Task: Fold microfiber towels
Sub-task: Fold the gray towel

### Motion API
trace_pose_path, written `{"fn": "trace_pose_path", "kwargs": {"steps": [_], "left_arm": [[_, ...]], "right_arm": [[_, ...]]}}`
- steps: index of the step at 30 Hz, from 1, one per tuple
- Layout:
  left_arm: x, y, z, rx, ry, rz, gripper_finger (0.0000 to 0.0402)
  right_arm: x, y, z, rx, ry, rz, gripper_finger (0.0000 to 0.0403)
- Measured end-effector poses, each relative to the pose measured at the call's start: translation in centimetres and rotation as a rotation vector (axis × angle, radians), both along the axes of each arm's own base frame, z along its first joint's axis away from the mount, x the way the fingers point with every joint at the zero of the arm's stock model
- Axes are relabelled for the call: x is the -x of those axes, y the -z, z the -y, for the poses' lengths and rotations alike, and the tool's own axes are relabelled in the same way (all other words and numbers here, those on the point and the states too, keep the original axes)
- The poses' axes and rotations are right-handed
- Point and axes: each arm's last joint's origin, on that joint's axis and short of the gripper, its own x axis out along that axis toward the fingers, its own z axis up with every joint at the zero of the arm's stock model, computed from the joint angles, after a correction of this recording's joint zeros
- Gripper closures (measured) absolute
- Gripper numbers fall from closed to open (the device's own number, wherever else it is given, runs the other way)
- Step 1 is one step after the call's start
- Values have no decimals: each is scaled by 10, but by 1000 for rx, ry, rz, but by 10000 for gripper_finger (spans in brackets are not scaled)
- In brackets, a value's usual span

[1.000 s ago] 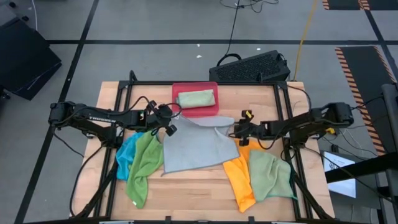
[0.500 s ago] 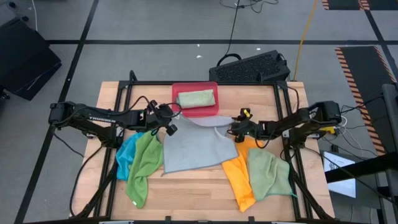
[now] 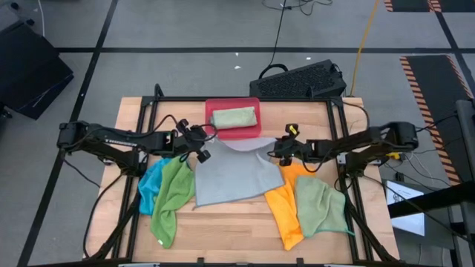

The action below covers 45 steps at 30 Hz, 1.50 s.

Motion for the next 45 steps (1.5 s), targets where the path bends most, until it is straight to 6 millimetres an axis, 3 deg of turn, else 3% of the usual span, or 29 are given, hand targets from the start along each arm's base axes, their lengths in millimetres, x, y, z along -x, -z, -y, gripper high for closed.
{"fn": "trace_pose_path", "kwargs": {"steps": [6, 11, 18, 22, 28, 38, 45], "left_arm": [[11, -17, 5, -15, 21, 57, 388], [26, -38, 14, -34, 68, 138, 397], [53, -63, 17, -104, 51, 229, 391], [64, -65, 17, -91, 27, 231, 396], [65, -55, 17, -46, -12, 157, 391], [61, -48, 30, 106, 113, 139, 394], [56, -41, 50, 216, 221, 113, 388]], "right_arm": [[-6, -44, -4, -69, 41, 68, 398], [-6, -81, -13, -105, 38, 229, 401], [4, -105, -14, -107, 37, 342, 400], [5, -107, -10, -63, 82, 357, 399], [1, -101, -8, -73, 96, 336, 399], [1, -93, -27, -354, 14, 341, 399], [1, -88, -34, -418, 15, 323, 399]]}}
